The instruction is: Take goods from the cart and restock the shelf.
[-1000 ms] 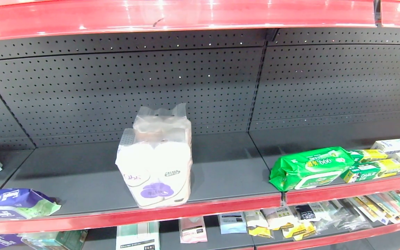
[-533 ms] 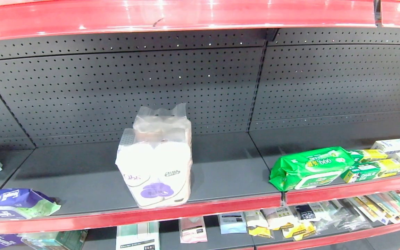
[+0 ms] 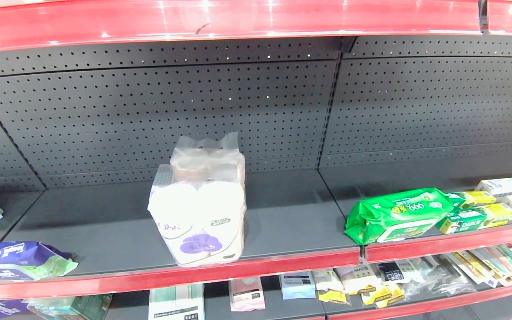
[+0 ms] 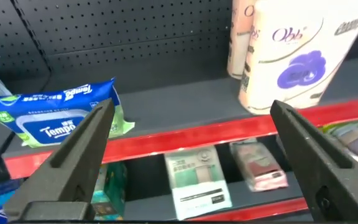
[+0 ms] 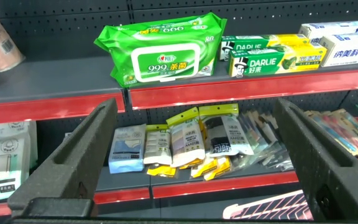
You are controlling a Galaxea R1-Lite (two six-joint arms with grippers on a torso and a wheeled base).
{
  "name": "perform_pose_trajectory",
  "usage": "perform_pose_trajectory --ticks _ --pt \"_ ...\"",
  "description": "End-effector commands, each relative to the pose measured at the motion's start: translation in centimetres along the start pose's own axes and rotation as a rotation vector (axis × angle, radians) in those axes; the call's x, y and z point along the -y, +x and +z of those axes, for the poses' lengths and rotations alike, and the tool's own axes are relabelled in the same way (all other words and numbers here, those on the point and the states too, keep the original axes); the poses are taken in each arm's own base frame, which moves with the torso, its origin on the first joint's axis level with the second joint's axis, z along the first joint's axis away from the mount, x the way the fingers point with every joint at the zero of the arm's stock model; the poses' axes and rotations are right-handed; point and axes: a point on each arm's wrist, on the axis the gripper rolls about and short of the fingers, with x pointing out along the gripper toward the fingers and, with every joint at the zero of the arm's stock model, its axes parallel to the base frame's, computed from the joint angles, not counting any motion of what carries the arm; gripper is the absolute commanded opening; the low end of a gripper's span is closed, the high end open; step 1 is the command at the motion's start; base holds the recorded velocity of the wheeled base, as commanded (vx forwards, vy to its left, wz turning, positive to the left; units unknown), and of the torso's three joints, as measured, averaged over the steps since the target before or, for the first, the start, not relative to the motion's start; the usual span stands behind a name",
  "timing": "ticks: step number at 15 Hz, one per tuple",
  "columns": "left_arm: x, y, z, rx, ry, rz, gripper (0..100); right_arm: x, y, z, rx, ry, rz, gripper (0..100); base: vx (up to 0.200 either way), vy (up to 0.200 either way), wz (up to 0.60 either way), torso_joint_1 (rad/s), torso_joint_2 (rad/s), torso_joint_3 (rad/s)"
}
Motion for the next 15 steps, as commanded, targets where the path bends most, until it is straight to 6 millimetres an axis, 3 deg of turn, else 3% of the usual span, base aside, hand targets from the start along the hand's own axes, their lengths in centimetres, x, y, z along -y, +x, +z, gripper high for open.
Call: perform_pose_trajectory --ticks 1,14,15 --pt "0.0 0.02 -0.03 -0.003 0.046 0.0 100 0.0 0.01 0.03 -0.001 0.0 0.001 100 0.0 0.0 0.0 0.0 0.0 0.0" --pt "0.02 0.01 -0.02 -0.004 0.046 -0.009 100 0.0 0.01 -0.01 -0.001 0.0 -0.001 100 0.0 0.0 0.0 0.0 0.0 0.0" --pt "0.06 0.01 -0.01 -0.002 0.046 -0.024 100 0.01 0.02 -0.01 -0.003 0.0 -0.002 100 0.0 0.0 0.6 0.002 0.0 0.002"
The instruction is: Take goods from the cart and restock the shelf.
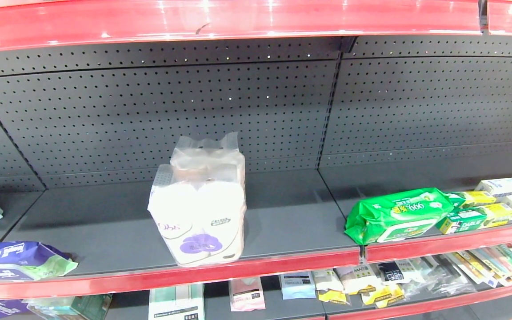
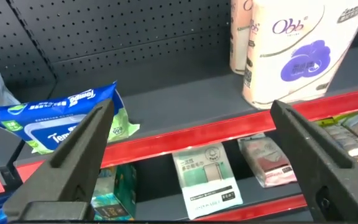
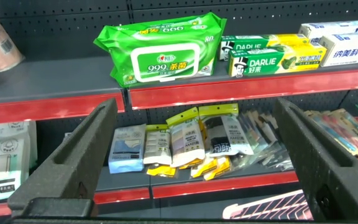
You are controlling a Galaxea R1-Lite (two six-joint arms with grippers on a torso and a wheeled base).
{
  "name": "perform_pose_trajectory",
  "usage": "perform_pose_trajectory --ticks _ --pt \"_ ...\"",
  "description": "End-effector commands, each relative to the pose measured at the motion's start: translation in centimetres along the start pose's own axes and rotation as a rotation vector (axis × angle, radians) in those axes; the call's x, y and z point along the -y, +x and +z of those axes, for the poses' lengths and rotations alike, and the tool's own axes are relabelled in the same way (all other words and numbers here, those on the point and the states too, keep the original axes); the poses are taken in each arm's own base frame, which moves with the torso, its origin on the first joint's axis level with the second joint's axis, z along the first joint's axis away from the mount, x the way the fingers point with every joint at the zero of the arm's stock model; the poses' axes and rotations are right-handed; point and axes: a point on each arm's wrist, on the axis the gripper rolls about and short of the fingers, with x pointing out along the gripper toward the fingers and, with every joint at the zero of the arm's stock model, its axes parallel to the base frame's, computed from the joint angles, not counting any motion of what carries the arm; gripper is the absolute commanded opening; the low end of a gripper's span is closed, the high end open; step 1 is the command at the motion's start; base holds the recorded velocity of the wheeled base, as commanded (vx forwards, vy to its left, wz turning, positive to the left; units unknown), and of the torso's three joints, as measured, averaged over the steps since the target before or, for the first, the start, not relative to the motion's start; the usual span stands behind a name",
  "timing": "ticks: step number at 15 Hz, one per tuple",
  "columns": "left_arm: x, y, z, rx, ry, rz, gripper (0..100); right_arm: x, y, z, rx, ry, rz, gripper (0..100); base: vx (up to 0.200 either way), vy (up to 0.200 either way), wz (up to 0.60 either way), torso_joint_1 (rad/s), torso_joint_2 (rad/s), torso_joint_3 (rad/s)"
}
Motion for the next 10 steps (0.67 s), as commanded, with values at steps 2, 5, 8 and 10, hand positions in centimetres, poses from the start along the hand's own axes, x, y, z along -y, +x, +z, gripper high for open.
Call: perform_pose_trajectory --ticks 2,5,8,10 --pt "0.01 0.02 -0.02 -0.003 -0.005 -0.005 100 0.0 0.01 0.01 -0.001 0.0 0.0 100 0.0 0.0 0.6 0.007 0.0 0.002" --pt "0.01 0.02 -0.02 -0.003 -0.043 -0.005 100 0.0 0.0 0.0 0.0 0.0 0.0 100 0.0 0.0 0.6 0.004 0.0 0.002" --pt "0.01 0.02 -0.02 -0.003 -0.048 -0.005 100 0.0 0.0 0.0 0.0 0.0 0.001 100 0.0 0.0 0.2 0.001 0.0 0.002" --pt "0.0 0.02 -0.02 -0.003 -0.048 0.001 100 0.0 0.0 0.0 0.0 0.0 0.001 100 0.0 0.0 0.0 0.0 0.0 0.0"
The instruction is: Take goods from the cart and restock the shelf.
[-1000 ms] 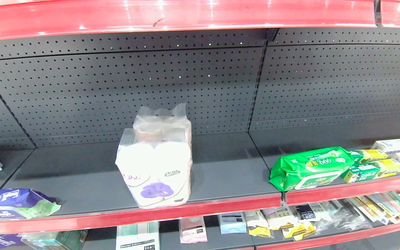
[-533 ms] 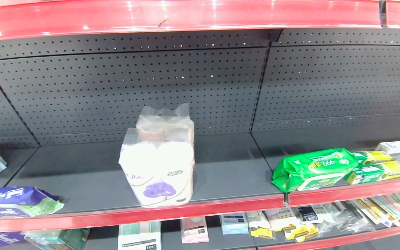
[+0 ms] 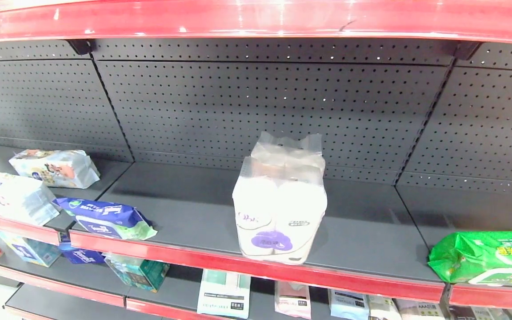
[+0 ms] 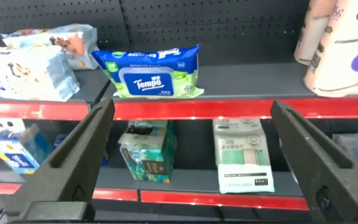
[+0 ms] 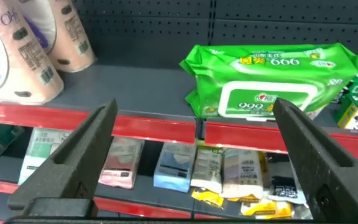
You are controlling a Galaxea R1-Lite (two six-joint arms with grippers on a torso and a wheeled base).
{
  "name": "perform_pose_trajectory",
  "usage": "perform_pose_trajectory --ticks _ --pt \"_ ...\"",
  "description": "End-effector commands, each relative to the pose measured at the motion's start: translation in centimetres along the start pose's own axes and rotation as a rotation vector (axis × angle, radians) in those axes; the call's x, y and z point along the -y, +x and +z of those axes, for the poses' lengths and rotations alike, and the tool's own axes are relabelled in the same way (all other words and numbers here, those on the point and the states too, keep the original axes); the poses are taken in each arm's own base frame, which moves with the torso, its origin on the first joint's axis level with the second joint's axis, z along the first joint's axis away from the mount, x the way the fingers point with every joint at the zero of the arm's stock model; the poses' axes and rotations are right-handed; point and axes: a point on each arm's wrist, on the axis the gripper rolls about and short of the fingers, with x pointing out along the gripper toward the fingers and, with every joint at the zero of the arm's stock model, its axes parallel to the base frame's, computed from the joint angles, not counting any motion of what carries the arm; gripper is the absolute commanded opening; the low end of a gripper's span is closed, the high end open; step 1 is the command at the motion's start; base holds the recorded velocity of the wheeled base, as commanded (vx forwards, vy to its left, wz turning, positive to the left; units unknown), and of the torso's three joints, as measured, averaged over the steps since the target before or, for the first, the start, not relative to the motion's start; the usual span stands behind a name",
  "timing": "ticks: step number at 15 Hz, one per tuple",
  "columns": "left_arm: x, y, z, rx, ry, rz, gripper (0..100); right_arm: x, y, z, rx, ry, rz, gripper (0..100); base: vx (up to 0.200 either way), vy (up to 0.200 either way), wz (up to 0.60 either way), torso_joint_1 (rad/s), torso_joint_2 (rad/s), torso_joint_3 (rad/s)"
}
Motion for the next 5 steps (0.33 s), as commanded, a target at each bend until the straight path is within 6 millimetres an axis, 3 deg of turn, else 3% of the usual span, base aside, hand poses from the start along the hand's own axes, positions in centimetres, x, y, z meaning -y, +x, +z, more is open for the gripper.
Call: perform_pose_trajectory --ticks 1,5 --pt "-0.01 0.01 0.02 0.0 0.0 0.004 100 0.0 0.01 -0.01 -0.003 -0.001 0.001 100 0.0 0.0 0.0 0.0 0.0 0.0" --pt "-0.02 0.01 0.02 -0.001 0.002 0.008 100 0.0 0.0 -0.01 -0.001 -0.001 0.0 100 0.0 0.0 0.0 0.0 0.0 0.0"
